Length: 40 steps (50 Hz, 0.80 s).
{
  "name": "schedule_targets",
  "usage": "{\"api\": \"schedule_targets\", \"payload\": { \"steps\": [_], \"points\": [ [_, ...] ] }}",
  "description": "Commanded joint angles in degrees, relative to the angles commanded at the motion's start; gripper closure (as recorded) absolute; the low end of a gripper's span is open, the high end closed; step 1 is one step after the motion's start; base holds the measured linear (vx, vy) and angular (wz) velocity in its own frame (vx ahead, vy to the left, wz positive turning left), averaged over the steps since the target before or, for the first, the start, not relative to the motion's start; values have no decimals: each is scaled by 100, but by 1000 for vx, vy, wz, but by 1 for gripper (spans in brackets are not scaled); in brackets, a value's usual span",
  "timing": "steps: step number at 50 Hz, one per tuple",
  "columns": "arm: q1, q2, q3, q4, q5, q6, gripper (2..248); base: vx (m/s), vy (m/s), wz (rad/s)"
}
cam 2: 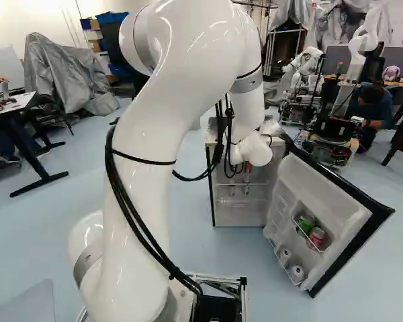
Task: Grab a drink from the fridge
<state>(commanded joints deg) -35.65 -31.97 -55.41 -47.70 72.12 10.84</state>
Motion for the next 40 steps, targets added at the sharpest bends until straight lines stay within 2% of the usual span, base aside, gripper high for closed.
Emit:
{"api": "schedule_targets", "payload": {
  "steps": [3,4,8,9,13,14,28,40],
  "points": [
    [0,0,0,0,0,0,116,0,0,0],
    [0,0,0,0,0,0,82,0,0,0],
    [-1,3,4,0,0,0,82,0,0,0],
    [-2,6,8,0,0,0,46,0,0,0],
    [-16,43,60,0,0,0,46,0,0,0],
    [-22,60,83,0,0,0,10,0,0,0],
    [-156,374,514,0,0,0,3,0,0,0],
    [-361,601,767,0,0,0,3,0,0,0]
  ]
}}
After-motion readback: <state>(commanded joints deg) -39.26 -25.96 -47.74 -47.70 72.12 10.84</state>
